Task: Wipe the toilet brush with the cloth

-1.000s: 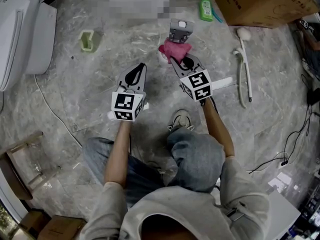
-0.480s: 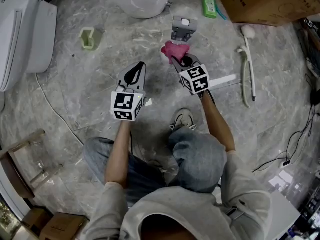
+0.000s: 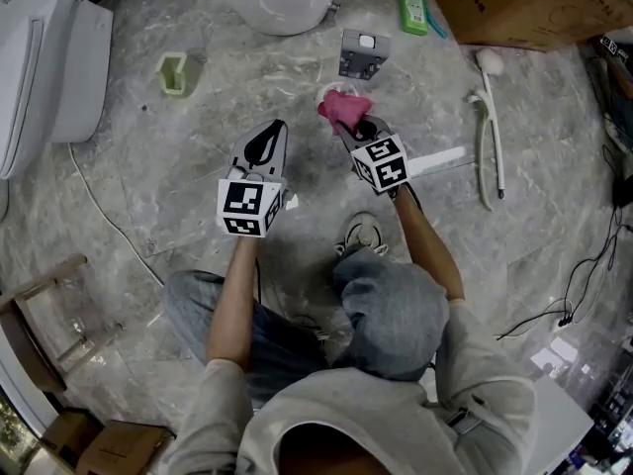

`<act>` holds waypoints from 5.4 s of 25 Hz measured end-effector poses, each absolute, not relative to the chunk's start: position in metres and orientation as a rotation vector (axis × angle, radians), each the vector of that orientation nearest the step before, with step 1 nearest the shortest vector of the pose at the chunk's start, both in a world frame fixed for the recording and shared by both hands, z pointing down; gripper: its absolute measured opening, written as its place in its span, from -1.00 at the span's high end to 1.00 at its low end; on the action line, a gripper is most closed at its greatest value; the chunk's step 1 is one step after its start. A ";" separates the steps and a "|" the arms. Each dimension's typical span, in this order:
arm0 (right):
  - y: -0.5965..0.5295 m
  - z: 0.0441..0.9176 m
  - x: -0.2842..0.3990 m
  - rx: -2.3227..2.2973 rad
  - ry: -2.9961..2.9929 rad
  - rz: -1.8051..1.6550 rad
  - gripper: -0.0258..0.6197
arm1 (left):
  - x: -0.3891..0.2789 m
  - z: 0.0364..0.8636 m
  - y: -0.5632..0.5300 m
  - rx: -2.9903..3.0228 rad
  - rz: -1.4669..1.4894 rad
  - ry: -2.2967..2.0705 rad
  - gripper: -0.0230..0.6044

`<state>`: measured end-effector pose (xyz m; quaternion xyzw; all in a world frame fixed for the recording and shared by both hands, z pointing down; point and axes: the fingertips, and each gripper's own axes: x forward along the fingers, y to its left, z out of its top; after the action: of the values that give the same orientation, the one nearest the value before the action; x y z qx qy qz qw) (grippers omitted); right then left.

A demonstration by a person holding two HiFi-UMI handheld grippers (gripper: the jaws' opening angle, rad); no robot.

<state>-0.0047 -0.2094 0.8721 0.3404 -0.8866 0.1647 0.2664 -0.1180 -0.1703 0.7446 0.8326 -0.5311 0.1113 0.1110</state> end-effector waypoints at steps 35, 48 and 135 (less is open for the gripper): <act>-0.226 0.875 0.024 0.996 -2.370 0.498 0.63 | -0.115 0.746 -0.167 2.441 0.325 -1.556 0.84; -0.251 0.796 0.067 1.304 -2.443 0.462 0.63 | -0.113 0.739 -0.165 2.461 0.307 -1.554 0.84; -0.226 0.254 0.144 1.428 -2.272 0.384 0.63 | -0.168 0.243 -0.192 2.193 0.383 -1.716 0.86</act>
<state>0.1444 -0.2258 0.2540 0.5147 -0.8188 0.1385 0.2134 -0.1682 -0.1920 0.2433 0.7696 -0.6021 0.1344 0.1645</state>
